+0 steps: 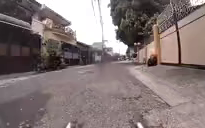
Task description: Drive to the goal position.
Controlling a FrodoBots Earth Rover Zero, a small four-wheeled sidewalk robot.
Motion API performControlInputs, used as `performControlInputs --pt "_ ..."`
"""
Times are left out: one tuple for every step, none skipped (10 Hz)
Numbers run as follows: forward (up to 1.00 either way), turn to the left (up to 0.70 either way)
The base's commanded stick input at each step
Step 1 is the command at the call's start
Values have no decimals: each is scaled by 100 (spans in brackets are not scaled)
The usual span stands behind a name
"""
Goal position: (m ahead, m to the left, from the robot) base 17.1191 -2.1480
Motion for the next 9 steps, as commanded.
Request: performControlInputs --pt "70 0" --pt "70 0" --pt "70 0" --pt "70 0" --pt "70 0" --pt "70 0" --pt "70 -12" --pt "70 -14" --pt "70 -14"
